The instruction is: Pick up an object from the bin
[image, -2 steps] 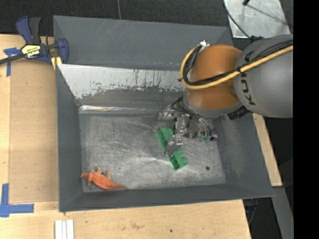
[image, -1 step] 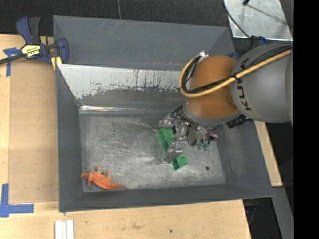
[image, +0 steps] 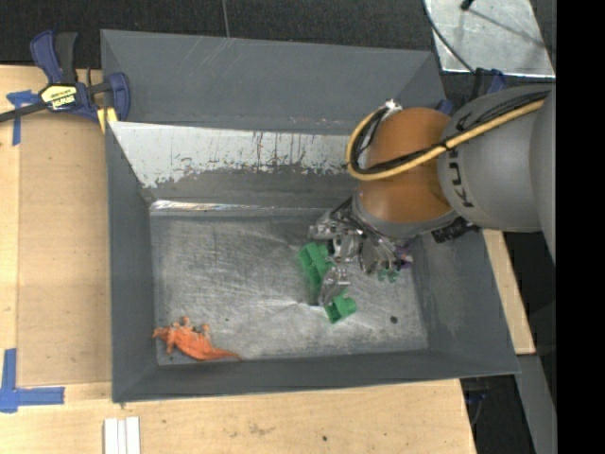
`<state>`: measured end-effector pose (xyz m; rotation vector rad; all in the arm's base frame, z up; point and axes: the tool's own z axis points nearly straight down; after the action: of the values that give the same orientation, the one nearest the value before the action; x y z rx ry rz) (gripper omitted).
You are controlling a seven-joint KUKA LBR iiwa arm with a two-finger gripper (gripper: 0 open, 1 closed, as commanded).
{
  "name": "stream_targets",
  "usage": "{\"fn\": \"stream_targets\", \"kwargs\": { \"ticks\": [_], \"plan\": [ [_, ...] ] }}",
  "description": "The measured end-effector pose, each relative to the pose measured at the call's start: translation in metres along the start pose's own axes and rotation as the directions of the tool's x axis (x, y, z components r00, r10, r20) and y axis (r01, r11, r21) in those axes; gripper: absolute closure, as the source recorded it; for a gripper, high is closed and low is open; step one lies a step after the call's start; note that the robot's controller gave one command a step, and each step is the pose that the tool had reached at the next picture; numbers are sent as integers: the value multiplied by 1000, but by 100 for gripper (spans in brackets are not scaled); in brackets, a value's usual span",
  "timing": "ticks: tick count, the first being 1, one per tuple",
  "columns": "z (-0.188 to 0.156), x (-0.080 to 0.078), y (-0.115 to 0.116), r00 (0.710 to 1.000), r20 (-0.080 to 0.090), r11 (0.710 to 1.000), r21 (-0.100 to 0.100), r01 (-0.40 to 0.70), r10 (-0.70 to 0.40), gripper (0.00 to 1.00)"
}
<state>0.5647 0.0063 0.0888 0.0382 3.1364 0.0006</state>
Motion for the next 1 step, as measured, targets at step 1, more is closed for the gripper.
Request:
{"fn": "stream_targets", "kwargs": {
  "ticks": [1],
  "plan": [
    [-2,-39,-4,990,2,990,0,-144,144,100]
  ]
}}
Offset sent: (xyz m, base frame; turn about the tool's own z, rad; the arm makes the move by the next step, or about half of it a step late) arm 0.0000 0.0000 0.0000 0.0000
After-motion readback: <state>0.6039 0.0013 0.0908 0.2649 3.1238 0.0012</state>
